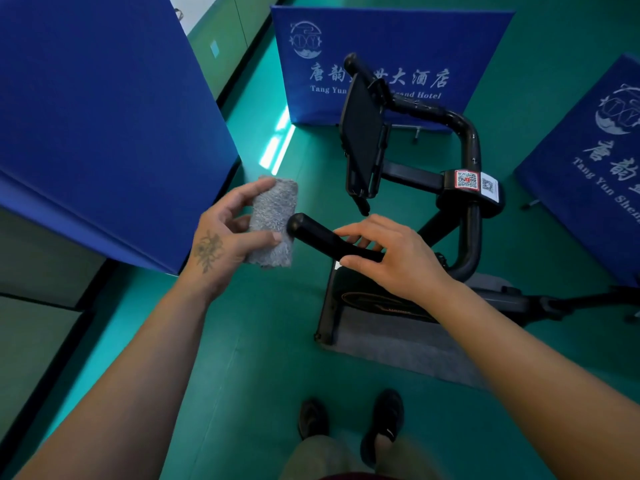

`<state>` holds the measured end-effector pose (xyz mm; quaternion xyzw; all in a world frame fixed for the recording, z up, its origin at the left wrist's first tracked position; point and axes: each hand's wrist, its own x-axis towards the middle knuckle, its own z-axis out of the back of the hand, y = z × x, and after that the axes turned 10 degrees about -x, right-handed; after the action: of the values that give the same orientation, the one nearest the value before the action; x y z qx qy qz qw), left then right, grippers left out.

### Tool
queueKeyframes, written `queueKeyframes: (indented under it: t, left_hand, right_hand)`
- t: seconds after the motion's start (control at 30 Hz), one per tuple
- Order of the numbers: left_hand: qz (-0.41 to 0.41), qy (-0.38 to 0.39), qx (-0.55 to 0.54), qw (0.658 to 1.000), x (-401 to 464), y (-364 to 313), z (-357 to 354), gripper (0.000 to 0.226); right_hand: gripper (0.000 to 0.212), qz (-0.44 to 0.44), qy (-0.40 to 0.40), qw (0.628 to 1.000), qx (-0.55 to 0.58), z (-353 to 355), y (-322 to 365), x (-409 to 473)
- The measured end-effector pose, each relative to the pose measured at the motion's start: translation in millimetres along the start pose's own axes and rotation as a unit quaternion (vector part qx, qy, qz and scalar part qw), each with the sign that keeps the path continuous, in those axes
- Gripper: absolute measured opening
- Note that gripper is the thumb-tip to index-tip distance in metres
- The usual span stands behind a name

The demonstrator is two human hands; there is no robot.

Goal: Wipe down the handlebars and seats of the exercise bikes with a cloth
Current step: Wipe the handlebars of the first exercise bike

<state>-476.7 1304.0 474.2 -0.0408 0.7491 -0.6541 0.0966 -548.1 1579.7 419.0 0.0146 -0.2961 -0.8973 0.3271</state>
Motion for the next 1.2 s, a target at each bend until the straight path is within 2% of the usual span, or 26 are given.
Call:
queueKeyframes:
  t: [0.33,0.53,0.63,0.93,1.1,1.2]
  left_hand:
    - [0.022,0.048,0.068,0.996,-8.3,15.1,-22.4,0.077]
    - [0.003,0.010,0.065,0.998,-2.6,-4.1,-6.9,0.077]
    - [-0.010,0.026,0.101,0.994,-0.9,-10.4,-4.2,0.075]
    - [0.033,0.050,0.088,0.994,-8.3,9.7,-21.5,0.080]
    - [0.000,-0.016,0.056,0.998,-9.3,-2.3,-8.6,0.078]
    - [-0.032,-0.017,0.097,0.995,-6.8,-17.9,-3.3,0.076]
  right_hand:
    - [0.040,-0.008,0.002,1.000,0.015,0.0,-0.4,0.8]
    - [0.040,-0.005,0.004,1.000,0.013,0.0,-1.0,0.8]
    - [0.040,-0.007,0.003,1.000,0.008,-0.5,-0.7,0.7]
    - [0.040,-0.003,-0.002,1.000,0.007,-0.4,0.2,-0.2]
    - [0.039,-0.006,0.000,1.000,0.007,1.3,0.3,-1.7]
    - [0.041,0.001,-0.005,1.000,-0.007,4.4,-0.4,-5.8]
